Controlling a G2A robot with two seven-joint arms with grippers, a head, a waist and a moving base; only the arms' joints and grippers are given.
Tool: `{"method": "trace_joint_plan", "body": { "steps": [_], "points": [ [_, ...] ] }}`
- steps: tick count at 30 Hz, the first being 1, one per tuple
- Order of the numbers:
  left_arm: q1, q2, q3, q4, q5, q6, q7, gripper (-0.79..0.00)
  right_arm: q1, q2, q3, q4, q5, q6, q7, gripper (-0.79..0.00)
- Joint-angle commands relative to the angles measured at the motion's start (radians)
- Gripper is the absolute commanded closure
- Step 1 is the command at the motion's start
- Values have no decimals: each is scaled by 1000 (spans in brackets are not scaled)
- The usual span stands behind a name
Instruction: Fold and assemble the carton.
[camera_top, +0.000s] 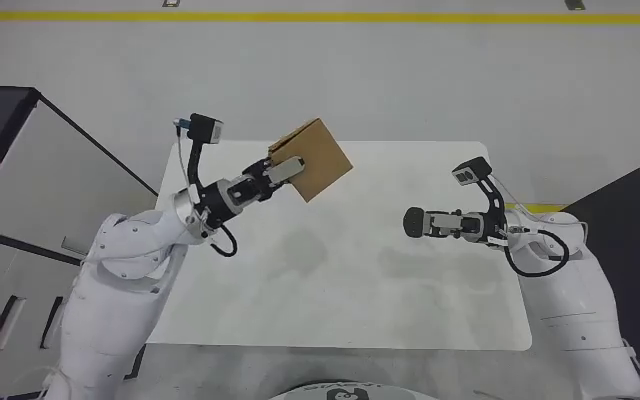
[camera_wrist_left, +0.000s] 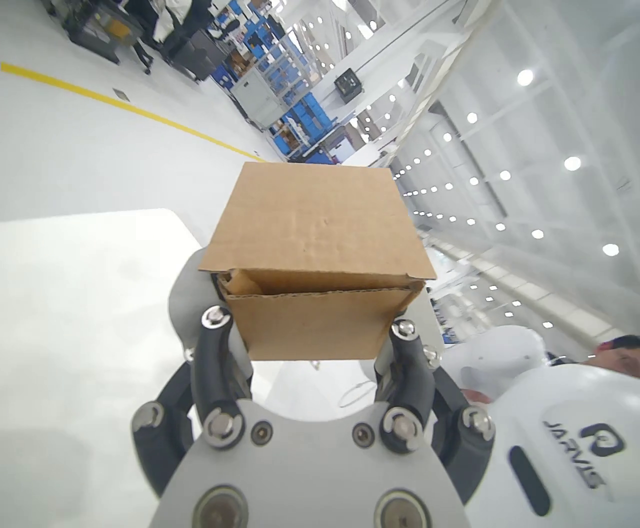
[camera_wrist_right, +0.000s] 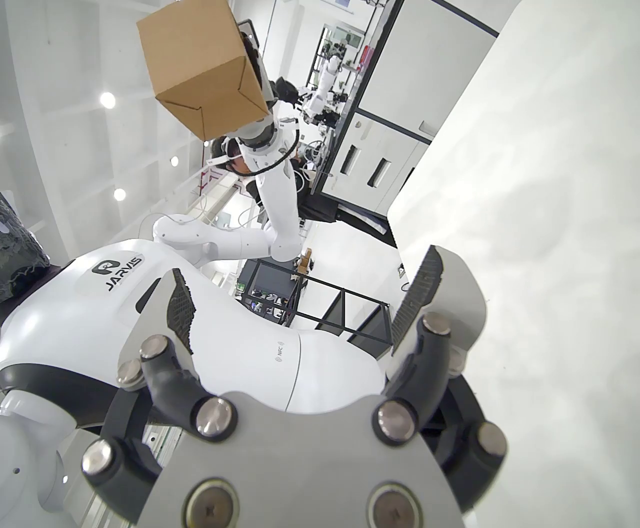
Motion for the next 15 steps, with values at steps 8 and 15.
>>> {"method": "trace_joint_plan", "body": {
  "steps": [8, 15],
  "points": [
    [-47, -6, -11, 74, -349, 149, -85, 0, 0, 0, 0, 0, 0, 0, 0, -785],
    [-47, -6, -12, 77, -359, 147, -84, 0, 0, 0, 0, 0, 0, 0, 0, -785]
  ]
}}
